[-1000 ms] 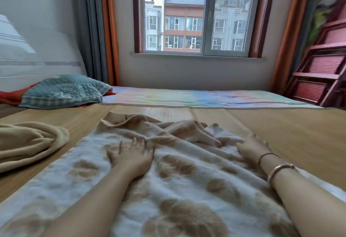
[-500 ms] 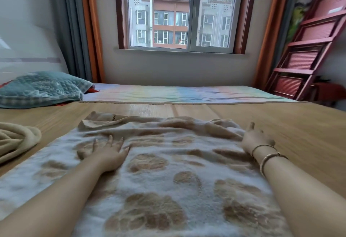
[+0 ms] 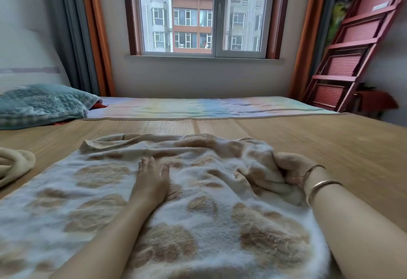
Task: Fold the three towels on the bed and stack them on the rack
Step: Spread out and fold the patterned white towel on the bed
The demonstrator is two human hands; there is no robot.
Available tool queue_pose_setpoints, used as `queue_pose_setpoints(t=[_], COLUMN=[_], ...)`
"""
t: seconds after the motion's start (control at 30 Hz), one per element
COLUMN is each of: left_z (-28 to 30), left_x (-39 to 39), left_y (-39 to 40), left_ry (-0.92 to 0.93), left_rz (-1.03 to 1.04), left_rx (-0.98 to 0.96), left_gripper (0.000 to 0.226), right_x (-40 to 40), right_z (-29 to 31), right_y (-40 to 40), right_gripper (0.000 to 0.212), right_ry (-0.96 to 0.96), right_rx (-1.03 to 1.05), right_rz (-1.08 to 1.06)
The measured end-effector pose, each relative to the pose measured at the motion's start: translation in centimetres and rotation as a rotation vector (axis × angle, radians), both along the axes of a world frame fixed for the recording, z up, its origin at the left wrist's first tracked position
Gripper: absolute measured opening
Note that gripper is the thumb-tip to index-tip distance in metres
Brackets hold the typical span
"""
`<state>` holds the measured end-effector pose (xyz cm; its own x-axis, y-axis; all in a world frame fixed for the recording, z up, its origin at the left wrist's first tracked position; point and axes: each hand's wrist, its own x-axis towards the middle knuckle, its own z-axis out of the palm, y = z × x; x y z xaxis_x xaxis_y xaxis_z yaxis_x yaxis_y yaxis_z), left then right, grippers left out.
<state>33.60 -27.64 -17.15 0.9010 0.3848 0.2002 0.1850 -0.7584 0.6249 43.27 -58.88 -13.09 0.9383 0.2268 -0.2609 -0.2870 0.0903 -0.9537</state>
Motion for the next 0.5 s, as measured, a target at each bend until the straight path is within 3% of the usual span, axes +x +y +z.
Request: queue_pose_setpoints(t=[0.07, 0.17, 0.23, 0.27, 0.3, 0.33, 0.37, 0.4, 0.5], left_z=[-0.2, -0.5, -0.7, -0.8, -0.8, -0.9, -0.9, -0.9, -0.9], left_x=[0.3, 0.8, 1.1, 1.1, 1.2, 1.2, 1.2, 1.3, 1.2], left_y=[0.3, 0.7, 1.1, 1.2, 1.3, 1.3, 1.3, 1.4, 1.6], left_ry=[0.012, 0.033, 0.037, 0.035, 0.029, 0.018, 0.009, 0.002, 0.035], left_rz=[-0.006, -0.011, -0.013, -0.016, -0.015, -0.014, -0.014, -0.015, -0.025], left_rx=[-0.019, -0.029, -0.041, -0.048, -0.053, -0.058, -0.058, -0.052, -0.040], left_gripper=[0.065, 0.064, 0.065, 0.066, 0.066, 0.066, 0.067, 0.068, 0.074], right_x=[-0.5, -1.6, -0.9, -0.5, 0.0, 0.1, 0.5, 1.2, 3.3], right_z=[-0.4, 0.3, 0.9, 1.4, 2.0, 2.3, 2.4, 2.7, 3.0], right_y=[0.9, 3.0, 3.6, 3.6, 3.3, 2.6, 1.6, 0.5, -2.2], right_gripper=[0.028, 0.016, 0.020, 0.031, 0.038, 0.029, 0.020, 0.027, 0.039], right_ry=[-0.041, -0.269, -0.546, -0.518, -0.428, -0.415, -0.421, -0.401, -0.342], right_rx=[0.108, 0.086, -0.272, -0.447, -0.630, -0.800, -0.898, -0.979, -0.917], right_rz=[0.071, 0.331, 0.373, 0.359, 0.193, -0.057, -0.278, -0.442, -0.608])
